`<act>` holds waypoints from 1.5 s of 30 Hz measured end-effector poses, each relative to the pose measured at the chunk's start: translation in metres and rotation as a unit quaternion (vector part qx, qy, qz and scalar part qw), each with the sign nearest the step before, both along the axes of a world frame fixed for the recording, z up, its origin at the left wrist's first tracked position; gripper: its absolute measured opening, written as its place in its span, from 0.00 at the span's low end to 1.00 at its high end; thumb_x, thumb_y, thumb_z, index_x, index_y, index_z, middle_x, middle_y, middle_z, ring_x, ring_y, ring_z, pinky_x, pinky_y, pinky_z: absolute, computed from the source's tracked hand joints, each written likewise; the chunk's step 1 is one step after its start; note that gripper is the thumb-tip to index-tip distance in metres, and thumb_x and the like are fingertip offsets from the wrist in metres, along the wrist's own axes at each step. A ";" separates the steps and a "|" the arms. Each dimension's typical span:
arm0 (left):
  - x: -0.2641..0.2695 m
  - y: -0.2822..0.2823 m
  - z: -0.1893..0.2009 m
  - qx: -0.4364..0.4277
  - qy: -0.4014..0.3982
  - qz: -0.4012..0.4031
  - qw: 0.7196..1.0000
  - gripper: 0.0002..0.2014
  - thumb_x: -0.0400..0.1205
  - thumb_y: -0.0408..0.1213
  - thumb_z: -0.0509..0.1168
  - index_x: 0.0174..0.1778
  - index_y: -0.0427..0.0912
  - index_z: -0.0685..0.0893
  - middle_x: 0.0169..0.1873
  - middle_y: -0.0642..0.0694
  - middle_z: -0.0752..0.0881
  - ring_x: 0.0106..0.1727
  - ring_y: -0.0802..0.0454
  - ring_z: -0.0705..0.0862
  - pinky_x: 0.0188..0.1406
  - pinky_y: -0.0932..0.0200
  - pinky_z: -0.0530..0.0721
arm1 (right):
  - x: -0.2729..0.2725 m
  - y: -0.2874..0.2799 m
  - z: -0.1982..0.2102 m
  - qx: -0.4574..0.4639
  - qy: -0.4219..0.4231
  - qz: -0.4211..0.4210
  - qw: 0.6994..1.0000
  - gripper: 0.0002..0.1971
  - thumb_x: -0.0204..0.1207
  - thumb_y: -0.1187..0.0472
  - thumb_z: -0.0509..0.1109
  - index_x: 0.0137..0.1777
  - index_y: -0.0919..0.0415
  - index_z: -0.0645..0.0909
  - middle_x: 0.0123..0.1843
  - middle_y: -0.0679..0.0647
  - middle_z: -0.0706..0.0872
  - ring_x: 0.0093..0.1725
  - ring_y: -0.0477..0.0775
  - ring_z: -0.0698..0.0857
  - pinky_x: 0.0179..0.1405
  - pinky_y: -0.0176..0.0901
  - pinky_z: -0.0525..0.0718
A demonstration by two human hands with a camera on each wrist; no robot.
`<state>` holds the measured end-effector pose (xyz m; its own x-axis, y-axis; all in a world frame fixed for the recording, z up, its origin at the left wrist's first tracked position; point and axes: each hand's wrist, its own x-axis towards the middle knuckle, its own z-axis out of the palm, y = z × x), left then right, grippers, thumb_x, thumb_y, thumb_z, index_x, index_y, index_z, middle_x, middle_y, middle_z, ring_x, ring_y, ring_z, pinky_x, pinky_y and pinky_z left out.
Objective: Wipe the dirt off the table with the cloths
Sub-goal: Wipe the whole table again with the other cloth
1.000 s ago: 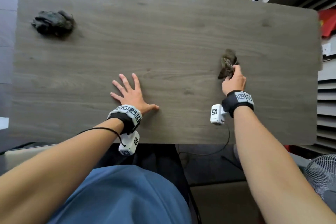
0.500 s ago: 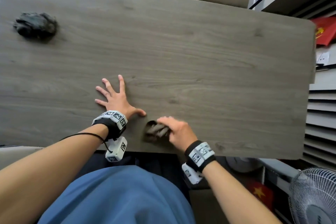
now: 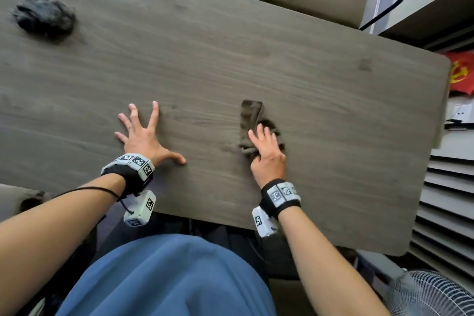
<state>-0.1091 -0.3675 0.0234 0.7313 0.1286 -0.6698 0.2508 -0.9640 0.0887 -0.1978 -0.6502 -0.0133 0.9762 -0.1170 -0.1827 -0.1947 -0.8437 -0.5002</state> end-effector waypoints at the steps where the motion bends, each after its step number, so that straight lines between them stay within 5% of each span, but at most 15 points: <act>1: 0.000 0.000 0.000 0.000 0.000 0.003 1.000 0.86 0.38 0.69 0.84 0.85 0.68 0.33 0.86 0.39 0.31 0.86 0.28 0.33 0.79 0.18 0.51 | -0.024 0.016 0.001 0.019 0.005 0.048 0.999 0.38 0.59 0.74 0.59 0.72 0.55 0.80 0.78 0.55 0.75 0.78 0.57 0.71 0.82 0.49 0.62; 5: -0.001 0.001 -0.001 -0.002 0.000 0.005 1.000 0.85 0.37 0.71 0.84 0.84 0.69 0.32 0.86 0.41 0.31 0.86 0.29 0.33 0.80 0.20 0.50 | -0.084 0.043 0.011 0.086 0.053 0.220 0.970 0.35 0.54 0.76 0.65 0.64 0.55 0.86 0.73 0.54 0.80 0.75 0.55 0.77 0.78 0.52 0.70; 7: -0.001 0.002 -0.001 -0.005 -0.003 0.009 1.000 0.85 0.37 0.71 0.83 0.84 0.70 0.32 0.86 0.42 0.31 0.86 0.30 0.32 0.81 0.20 0.50 | -0.074 0.027 0.015 0.134 0.067 0.231 0.961 0.36 0.55 0.76 0.64 0.65 0.53 0.86 0.72 0.50 0.81 0.74 0.49 0.78 0.75 0.50 0.74; 10: -0.003 0.003 0.000 -0.006 -0.008 0.017 1.000 0.85 0.38 0.71 0.84 0.84 0.70 0.33 0.86 0.43 0.31 0.86 0.32 0.32 0.82 0.22 0.49 | -0.026 -0.014 0.024 0.173 0.035 0.126 0.976 0.35 0.57 0.74 0.58 0.65 0.53 0.86 0.69 0.52 0.84 0.70 0.47 0.81 0.73 0.43 0.76; 14: -0.005 0.003 -0.001 -0.012 -0.013 0.020 1.000 0.85 0.38 0.70 0.84 0.85 0.71 0.34 0.86 0.45 0.30 0.87 0.34 0.32 0.82 0.24 0.47 | 0.043 -0.101 0.040 0.102 -0.059 -0.093 0.989 0.31 0.63 0.76 0.58 0.63 0.55 0.87 0.65 0.53 0.87 0.68 0.46 0.82 0.73 0.34 0.73; 17: -0.006 0.004 -0.002 -0.008 -0.017 0.018 1.000 0.84 0.39 0.69 0.85 0.85 0.71 0.34 0.87 0.44 0.31 0.87 0.34 0.32 0.82 0.24 0.47 | 0.056 -0.146 0.026 0.060 -0.010 -0.222 0.973 0.32 0.65 0.74 0.57 0.68 0.53 0.84 0.69 0.56 0.83 0.73 0.48 0.78 0.70 0.19 0.63; 24: -0.015 0.012 -0.005 -0.021 -0.044 0.005 0.999 0.82 0.42 0.72 0.83 0.86 0.67 0.36 0.87 0.43 0.32 0.87 0.34 0.33 0.84 0.27 0.45 | -0.020 -0.039 -0.010 0.013 0.019 -0.188 0.982 0.37 0.59 0.68 0.55 0.71 0.47 0.81 0.77 0.52 0.75 0.78 0.58 0.72 0.77 0.44 0.67; 30: -0.020 0.015 -0.007 -0.021 -0.063 -0.022 0.998 0.79 0.46 0.76 0.80 0.87 0.64 0.37 0.88 0.41 0.34 0.87 0.33 0.35 0.84 0.26 0.45 | -0.111 0.097 0.001 0.061 0.056 -0.061 0.995 0.34 0.60 0.70 0.60 0.64 0.42 0.85 0.73 0.44 0.80 0.74 0.51 0.77 0.73 0.39 0.70; 34: -0.030 0.018 -0.004 -0.011 -0.071 -0.061 0.996 0.72 0.55 0.76 0.77 0.88 0.62 0.42 0.88 0.41 0.37 0.88 0.34 0.37 0.85 0.29 0.48 | -0.079 0.059 0.030 0.107 0.007 -0.122 0.987 0.26 0.60 0.68 0.64 0.54 0.44 0.90 0.52 0.46 0.92 0.54 0.46 0.89 0.58 0.37 0.84; 37: -0.039 0.026 -0.002 -0.021 -0.084 -0.101 0.991 0.65 0.60 0.73 0.78 0.88 0.64 0.48 0.89 0.43 0.41 0.89 0.38 0.40 0.85 0.33 0.55 | -0.049 -0.008 0.048 0.058 -0.053 -0.201 0.976 0.25 0.62 0.72 0.64 0.54 0.49 0.90 0.46 0.52 0.93 0.47 0.52 0.90 0.53 0.30 0.81; 41: -0.045 0.053 0.001 -0.032 -0.088 -0.162 0.982 0.61 0.61 0.69 0.80 0.87 0.67 0.51 0.89 0.50 0.45 0.89 0.44 0.44 0.83 0.37 0.64 | -0.043 -0.063 0.039 0.004 0.057 -0.258 0.965 0.32 0.69 0.73 0.65 0.73 0.51 0.79 0.68 0.59 0.84 0.68 0.57 0.82 0.71 0.35 0.71; 43: -0.048 0.066 0.001 -0.031 -0.088 -0.193 0.977 0.61 0.63 0.68 0.79 0.87 0.67 0.50 0.89 0.52 0.46 0.89 0.46 0.45 0.83 0.38 0.65 | -0.049 -0.054 0.026 -0.032 0.133 -0.207 0.969 0.36 0.70 0.74 0.65 0.80 0.54 0.69 0.81 0.60 0.68 0.79 0.59 0.70 0.79 0.43 0.64; 45: -0.051 0.076 0.000 -0.031 -0.089 -0.214 0.972 0.60 0.65 0.68 0.78 0.87 0.66 0.50 0.89 0.53 0.47 0.89 0.47 0.45 0.83 0.40 0.66 | -0.056 -0.027 0.017 -0.084 0.138 -0.168 0.972 0.38 0.70 0.70 0.67 0.82 0.53 0.64 0.85 0.59 0.60 0.79 0.63 0.68 0.76 0.55 0.69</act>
<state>-0.1605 -0.2913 0.0238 0.8147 -0.2488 -0.5237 -0.1961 -0.9683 0.1550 -0.2542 -0.6770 0.0040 0.7941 -0.4723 -0.3827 -0.5812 -0.7743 -0.2504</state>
